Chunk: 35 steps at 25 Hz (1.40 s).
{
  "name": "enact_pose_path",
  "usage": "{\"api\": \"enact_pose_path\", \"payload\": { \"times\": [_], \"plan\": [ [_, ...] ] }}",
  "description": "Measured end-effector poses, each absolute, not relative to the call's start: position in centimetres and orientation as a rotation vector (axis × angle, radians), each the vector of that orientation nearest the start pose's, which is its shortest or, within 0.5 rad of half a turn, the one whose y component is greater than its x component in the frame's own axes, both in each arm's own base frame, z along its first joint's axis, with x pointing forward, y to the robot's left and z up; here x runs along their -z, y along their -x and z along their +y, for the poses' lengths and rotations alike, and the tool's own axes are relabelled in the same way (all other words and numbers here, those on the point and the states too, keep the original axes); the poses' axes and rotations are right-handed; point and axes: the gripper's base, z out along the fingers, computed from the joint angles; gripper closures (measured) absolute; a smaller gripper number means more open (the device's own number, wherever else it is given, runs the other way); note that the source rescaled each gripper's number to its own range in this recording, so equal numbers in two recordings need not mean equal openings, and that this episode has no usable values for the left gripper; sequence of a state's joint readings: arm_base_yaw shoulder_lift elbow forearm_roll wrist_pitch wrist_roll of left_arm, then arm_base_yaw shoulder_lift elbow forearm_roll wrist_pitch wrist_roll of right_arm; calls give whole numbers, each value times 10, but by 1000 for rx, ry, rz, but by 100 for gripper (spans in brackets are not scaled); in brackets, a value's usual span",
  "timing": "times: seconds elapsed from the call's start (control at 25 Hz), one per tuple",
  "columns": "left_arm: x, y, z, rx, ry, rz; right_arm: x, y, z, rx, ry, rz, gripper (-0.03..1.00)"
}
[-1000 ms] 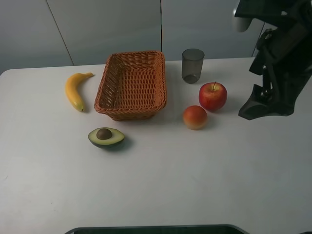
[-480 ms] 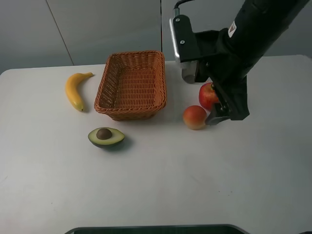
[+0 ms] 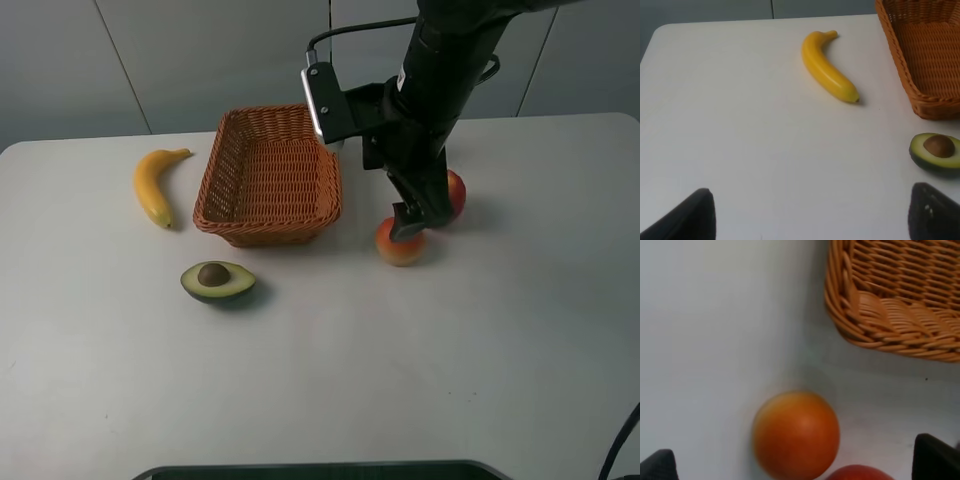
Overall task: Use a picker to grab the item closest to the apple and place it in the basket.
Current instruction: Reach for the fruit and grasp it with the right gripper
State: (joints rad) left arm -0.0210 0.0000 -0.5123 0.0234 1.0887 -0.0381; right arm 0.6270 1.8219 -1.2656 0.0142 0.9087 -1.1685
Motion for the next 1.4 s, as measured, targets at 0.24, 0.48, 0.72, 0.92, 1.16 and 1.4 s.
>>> {"api": "enact_pose_path", "payload": {
  "times": [0.24,0.48,0.72,0.92,1.16,1.4],
  "plan": [
    [-278,7,2,9,19,2060,-186,-306,211,56,2305,1893,-3],
    [-278,7,2,9,19,2060,-175,-314,205,54,2297,1925,-3],
    [-278,7,2,9,19,2060,-164,-319,200,54,2326,1926,-3],
    [-278,7,2,9,19,2060,-150,-321,201,39,2351,1928,-3],
    [-278,7,2,9,19,2060,-143,-325,197,35,2350,1947,-3],
    [-278,7,2,9,19,2060,-135,-326,197,18,2351,1966,-3]
  ]
}}
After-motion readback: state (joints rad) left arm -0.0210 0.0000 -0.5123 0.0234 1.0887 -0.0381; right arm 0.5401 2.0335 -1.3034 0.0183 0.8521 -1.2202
